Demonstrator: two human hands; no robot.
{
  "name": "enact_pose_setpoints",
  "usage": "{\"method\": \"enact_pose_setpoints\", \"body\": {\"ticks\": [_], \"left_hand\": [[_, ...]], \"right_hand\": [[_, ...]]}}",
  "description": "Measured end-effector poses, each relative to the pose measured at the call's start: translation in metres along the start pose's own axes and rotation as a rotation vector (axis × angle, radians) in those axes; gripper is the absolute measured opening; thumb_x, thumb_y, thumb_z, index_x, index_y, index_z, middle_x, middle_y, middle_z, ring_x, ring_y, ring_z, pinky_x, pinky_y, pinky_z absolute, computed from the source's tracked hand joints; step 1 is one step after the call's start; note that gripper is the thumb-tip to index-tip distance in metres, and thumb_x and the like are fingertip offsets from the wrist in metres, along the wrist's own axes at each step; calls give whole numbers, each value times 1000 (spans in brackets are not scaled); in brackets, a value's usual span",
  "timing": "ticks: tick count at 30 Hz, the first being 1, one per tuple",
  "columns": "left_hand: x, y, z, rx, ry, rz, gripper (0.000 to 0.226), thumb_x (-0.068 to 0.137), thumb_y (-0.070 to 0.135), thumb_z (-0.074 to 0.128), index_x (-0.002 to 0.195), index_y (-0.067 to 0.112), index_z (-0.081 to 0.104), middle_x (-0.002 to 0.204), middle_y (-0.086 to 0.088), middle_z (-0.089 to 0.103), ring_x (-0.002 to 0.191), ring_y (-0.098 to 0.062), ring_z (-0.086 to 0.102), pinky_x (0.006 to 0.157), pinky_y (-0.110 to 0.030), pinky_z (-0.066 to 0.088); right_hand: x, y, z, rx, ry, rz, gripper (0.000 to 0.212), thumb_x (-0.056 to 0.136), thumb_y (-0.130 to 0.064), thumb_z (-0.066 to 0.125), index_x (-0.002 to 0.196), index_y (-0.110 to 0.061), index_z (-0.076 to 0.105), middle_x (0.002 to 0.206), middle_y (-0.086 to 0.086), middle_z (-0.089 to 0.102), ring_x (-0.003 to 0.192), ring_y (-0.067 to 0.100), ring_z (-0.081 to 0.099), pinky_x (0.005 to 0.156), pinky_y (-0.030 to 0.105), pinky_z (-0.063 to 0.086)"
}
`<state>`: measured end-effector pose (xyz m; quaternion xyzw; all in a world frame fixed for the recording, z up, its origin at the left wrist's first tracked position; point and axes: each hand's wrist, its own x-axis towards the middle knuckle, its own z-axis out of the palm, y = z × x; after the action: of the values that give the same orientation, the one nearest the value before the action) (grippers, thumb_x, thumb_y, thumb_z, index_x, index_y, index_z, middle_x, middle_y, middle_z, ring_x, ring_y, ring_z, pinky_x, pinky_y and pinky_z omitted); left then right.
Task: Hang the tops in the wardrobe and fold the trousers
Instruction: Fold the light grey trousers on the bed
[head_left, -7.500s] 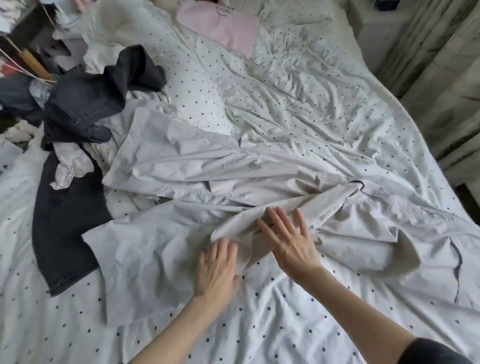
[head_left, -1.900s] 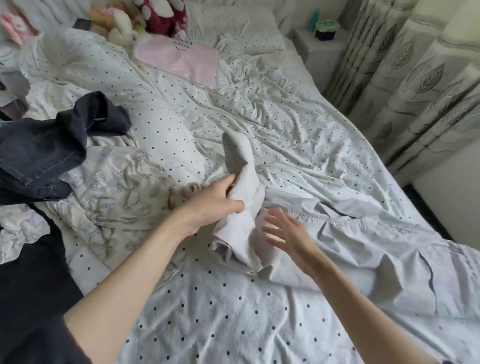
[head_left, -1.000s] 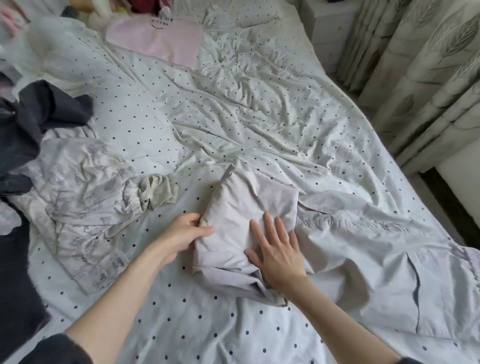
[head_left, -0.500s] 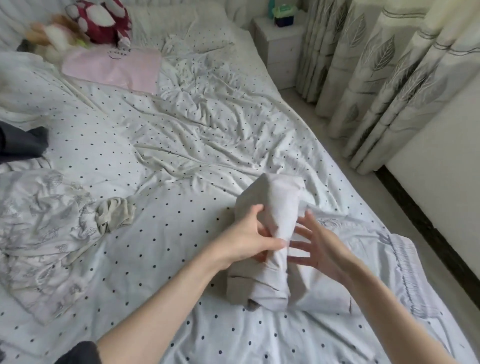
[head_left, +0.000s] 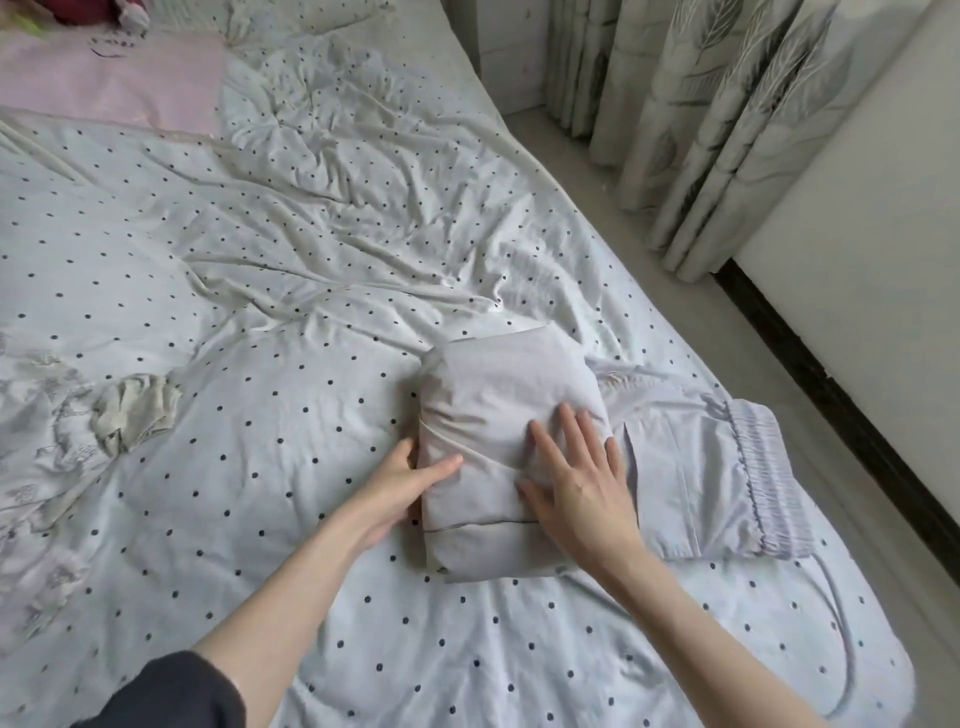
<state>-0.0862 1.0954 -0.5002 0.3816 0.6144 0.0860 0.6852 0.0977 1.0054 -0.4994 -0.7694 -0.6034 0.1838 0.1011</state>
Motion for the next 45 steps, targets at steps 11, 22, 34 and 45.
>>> {"method": "enact_pose_setpoints", "body": {"ticks": [11, 22, 34, 45], "left_hand": [[-32, 79, 3, 407, 168, 417, 44, 65, 19, 75, 103, 10, 56, 104, -9, 65, 91, -20, 59, 84, -34, 46], [-52, 102, 147, 792, -242, 497, 70, 79, 40, 71, 138, 23, 36, 131, 2, 49, 112, -13, 53, 93, -26, 43], [5, 27, 172, 1259, 96, 965, 64, 81, 54, 30, 142, 38, 20, 155, -6, 21, 141, -25, 18, 111, -49, 24], [43, 7, 177, 1678, -163, 541, 93, 58, 75, -10, 146, 43, -11, 142, 7, -42, 127, -18, -43, 109, -57, -15]], "right_hand": [[20, -8, -2, 644, -266, -16, 67, 94, -27, 55, 149, -28, 16, 158, 4, -5, 145, 10, -9, 115, 22, -1], [-29, 92, -89, 1544, -61, 573, 48, 97, -48, 28, 131, -21, 49, 127, -2, 58, 104, 16, 63, 84, 33, 51], [-34, 125, -45, 301, 183, 382, 50, 99, -29, 41, 146, -19, 31, 158, 9, 11, 145, 23, 10, 117, 32, 9], [-93, 193, -6, 315, -99, 603, 22, 97, -30, 34, 102, -22, 54, 100, -8, 55, 102, 25, 51, 86, 35, 38]]}}
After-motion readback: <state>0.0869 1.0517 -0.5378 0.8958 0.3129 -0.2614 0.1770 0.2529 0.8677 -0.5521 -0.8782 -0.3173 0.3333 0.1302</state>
